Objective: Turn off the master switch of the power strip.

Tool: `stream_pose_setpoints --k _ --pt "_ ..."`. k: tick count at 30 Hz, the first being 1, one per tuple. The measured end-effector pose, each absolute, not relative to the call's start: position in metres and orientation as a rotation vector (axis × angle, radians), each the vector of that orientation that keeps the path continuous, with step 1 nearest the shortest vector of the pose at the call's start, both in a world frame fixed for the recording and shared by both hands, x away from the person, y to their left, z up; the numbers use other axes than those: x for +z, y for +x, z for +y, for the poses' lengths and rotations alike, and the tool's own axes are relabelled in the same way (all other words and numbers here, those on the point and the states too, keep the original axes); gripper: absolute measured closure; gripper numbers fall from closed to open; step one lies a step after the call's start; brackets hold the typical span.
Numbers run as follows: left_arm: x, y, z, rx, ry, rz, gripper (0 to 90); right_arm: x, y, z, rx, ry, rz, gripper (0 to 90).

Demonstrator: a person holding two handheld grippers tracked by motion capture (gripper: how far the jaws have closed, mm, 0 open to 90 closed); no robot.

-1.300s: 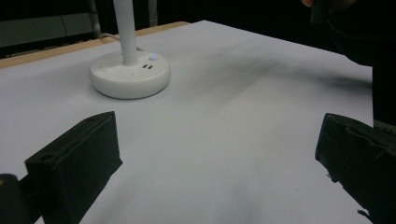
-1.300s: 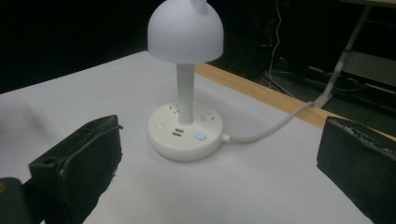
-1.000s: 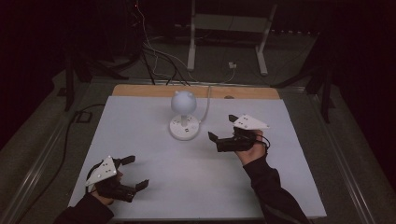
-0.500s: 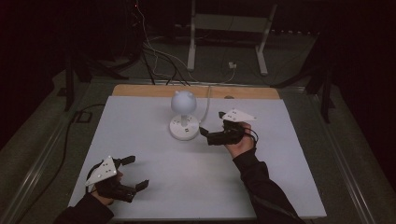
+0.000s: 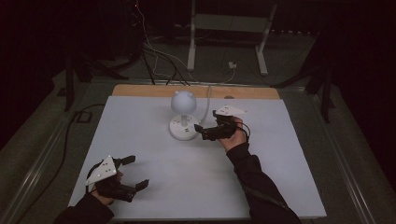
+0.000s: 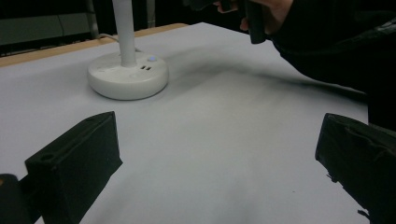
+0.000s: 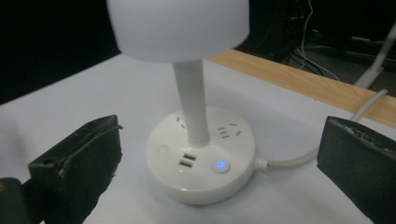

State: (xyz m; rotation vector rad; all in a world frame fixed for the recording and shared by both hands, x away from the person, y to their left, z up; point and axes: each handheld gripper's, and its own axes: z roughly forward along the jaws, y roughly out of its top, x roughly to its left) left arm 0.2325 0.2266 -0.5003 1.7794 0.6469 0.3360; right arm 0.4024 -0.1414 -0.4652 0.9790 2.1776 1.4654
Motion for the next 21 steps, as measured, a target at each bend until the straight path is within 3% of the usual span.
stream_pose_setpoints --k 12,18,21 --pt "-0.500 0.233 0.227 0.337 1.779 0.652 0.5 -0.481 0.413 -0.123 1.391 1.027 2.169 0.1" --pt "-0.500 0.233 0.227 0.335 1.779 0.654 0.4 -0.482 0.410 -0.119 1.377 1.039 2.133 21.7" --pt "-0.500 0.233 0.227 0.337 1.777 0.651 0.5 -0.483 0.410 -0.118 1.368 1.030 2.126 24.7"
